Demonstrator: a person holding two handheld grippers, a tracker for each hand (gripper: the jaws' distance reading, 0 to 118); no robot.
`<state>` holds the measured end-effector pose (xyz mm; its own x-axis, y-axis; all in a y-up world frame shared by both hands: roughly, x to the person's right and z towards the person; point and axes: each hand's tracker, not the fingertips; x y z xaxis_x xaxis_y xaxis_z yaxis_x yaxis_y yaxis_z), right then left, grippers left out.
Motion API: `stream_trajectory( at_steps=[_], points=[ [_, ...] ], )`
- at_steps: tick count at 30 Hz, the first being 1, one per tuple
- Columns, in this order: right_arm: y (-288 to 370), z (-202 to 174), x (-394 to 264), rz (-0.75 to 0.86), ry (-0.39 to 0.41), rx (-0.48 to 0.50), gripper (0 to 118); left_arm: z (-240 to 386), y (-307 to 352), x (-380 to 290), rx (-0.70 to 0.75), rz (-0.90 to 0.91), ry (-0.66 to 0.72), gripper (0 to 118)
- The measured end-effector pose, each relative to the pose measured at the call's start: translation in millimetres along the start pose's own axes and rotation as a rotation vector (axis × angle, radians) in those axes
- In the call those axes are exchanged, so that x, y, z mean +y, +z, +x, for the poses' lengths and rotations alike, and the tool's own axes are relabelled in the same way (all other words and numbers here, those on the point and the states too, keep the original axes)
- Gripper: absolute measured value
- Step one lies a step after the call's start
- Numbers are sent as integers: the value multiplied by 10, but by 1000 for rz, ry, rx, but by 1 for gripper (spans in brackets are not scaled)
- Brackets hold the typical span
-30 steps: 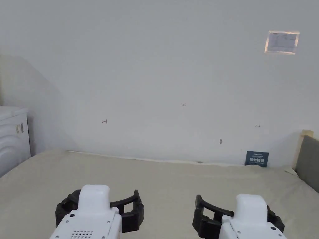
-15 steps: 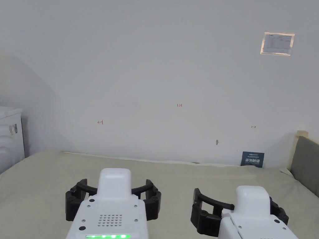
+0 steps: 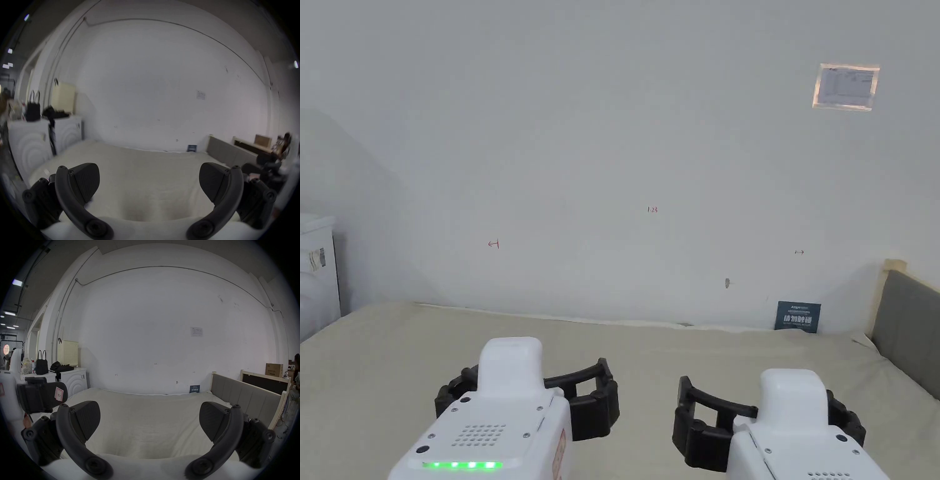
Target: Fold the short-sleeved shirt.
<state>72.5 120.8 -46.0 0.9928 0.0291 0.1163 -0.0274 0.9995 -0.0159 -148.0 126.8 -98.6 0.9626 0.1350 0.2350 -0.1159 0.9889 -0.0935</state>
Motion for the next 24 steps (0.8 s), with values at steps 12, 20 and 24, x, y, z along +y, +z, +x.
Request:
stream_trajectory(
  at_steps=[12, 20, 24],
  points=[
    [103, 1, 37, 16, 6, 7, 118, 69, 117, 46, 62, 69, -98, 118],
    [158, 42, 39, 19, -1, 1, 118, 61, 139, 29, 87, 69, -122, 118],
    [182, 46, 47, 19, -2, 0, 118, 42, 175, 51, 88, 69, -117, 118]
  ],
)
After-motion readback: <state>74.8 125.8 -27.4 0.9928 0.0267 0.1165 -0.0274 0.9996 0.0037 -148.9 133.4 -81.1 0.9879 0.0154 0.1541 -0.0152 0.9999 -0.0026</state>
